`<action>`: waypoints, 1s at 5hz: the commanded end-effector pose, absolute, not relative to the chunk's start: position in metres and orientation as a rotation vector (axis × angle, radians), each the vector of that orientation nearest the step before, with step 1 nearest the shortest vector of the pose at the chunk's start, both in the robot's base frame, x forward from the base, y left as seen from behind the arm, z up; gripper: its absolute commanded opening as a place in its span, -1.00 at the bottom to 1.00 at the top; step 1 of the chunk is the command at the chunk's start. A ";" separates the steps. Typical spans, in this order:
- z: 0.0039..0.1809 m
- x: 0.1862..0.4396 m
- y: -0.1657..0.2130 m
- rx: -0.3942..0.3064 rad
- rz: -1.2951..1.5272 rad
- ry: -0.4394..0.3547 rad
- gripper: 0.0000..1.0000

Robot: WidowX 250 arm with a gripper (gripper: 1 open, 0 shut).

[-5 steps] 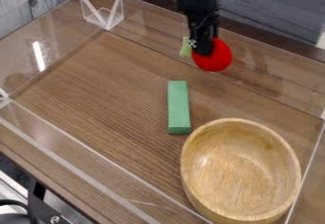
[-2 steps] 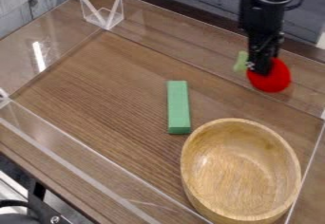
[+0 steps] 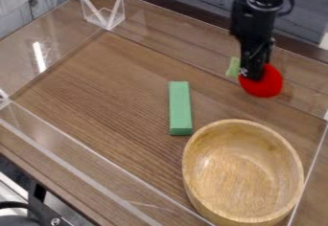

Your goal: Move the red object to the right side of the table

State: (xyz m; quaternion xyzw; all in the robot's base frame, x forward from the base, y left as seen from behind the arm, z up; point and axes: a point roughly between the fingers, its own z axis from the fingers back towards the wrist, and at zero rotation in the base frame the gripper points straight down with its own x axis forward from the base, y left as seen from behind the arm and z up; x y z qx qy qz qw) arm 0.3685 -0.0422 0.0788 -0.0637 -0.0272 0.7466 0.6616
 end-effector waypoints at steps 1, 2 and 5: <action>0.110 0.370 -0.022 -0.230 1.708 -0.121 -1.00; 0.113 0.371 -0.007 -0.242 1.720 -0.135 -1.00; 0.107 0.371 0.014 -0.264 1.624 -0.187 -1.00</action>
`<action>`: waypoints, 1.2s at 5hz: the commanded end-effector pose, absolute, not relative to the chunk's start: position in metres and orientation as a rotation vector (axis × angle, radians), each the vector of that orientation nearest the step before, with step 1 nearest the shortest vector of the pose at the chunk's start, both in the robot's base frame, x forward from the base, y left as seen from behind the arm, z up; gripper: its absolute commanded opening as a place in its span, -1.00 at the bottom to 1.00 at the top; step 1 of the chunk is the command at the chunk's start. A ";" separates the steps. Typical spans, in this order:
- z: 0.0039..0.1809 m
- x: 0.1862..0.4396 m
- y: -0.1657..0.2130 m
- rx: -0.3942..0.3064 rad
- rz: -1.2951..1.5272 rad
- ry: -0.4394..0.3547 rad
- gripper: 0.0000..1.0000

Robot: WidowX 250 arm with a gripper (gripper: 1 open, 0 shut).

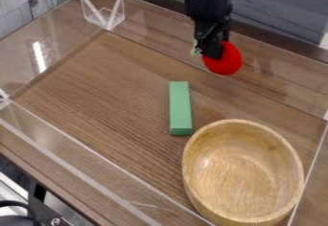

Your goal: Move the red object to the right side of the table

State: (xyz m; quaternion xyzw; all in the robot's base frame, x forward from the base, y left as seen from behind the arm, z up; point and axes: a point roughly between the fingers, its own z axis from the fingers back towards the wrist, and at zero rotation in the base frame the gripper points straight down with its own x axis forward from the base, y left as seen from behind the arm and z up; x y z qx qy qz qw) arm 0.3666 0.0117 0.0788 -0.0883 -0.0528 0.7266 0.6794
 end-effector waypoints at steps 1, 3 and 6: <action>0.106 0.371 0.007 -0.270 1.521 -0.191 -1.00; 0.106 0.372 -0.054 -0.269 1.398 -0.188 -1.00; 0.104 0.371 -0.051 -0.309 1.492 -0.232 -1.00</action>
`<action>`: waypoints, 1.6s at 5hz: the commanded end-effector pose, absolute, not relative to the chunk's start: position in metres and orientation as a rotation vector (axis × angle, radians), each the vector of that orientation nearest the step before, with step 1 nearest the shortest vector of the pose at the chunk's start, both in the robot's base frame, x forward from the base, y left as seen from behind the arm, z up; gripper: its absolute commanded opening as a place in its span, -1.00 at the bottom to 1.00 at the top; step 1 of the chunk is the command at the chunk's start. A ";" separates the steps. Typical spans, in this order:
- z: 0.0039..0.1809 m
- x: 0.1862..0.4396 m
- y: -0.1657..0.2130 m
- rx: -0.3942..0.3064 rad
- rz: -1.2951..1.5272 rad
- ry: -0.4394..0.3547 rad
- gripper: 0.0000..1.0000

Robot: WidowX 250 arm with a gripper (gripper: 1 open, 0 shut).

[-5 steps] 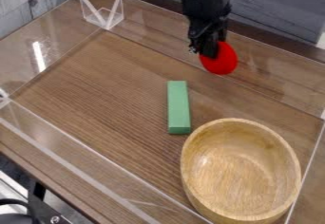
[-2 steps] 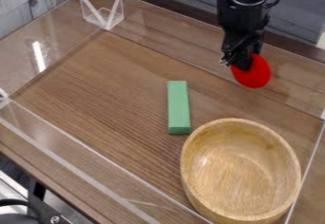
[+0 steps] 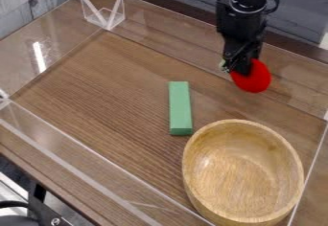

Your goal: Move the red object to the right side of the table

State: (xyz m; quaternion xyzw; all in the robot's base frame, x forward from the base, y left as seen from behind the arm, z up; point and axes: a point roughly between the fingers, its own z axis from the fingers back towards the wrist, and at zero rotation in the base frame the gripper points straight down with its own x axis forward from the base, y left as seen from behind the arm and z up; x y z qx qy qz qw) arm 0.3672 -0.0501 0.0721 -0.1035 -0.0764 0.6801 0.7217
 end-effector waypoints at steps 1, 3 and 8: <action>0.109 0.371 -0.050 -0.327 1.495 -0.237 -1.00; 0.105 0.371 -0.035 -0.355 1.588 -0.273 -1.00; 0.059 0.372 -0.069 -0.345 1.563 -0.343 1.00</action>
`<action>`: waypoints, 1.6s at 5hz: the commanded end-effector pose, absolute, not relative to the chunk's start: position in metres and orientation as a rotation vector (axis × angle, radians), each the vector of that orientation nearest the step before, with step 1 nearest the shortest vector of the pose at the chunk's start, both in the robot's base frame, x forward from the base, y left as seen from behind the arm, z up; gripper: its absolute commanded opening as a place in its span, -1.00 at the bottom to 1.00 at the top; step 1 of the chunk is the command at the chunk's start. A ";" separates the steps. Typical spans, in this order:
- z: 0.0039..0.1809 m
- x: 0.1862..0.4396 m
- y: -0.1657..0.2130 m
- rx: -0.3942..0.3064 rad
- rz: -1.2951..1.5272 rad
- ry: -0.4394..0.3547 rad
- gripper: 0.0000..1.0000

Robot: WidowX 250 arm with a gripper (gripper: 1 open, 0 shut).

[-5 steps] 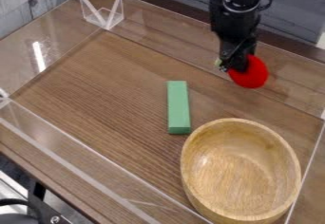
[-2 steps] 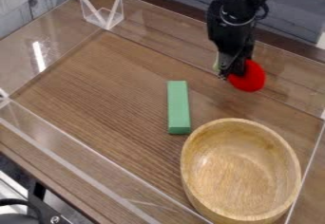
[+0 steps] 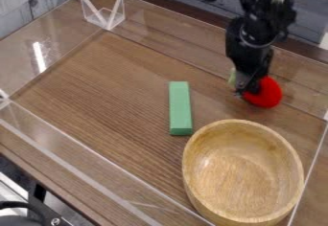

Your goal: Move the red object to the right side of the table

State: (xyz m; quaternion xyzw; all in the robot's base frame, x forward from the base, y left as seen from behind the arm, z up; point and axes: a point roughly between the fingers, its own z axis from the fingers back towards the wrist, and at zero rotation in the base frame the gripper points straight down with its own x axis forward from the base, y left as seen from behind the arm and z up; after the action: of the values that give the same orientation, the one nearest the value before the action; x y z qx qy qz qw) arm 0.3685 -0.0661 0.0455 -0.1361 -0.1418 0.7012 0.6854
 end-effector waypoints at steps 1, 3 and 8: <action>0.052 0.371 -0.062 -0.318 1.608 -0.362 1.00; 0.066 0.359 -0.070 -0.331 1.491 -0.313 1.00; 0.118 0.364 -0.059 -0.363 1.565 -0.283 1.00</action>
State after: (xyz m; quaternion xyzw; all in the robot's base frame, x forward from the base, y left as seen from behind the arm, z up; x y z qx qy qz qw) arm 0.3616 -0.0562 0.0920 -0.1319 -0.1045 0.7052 0.6887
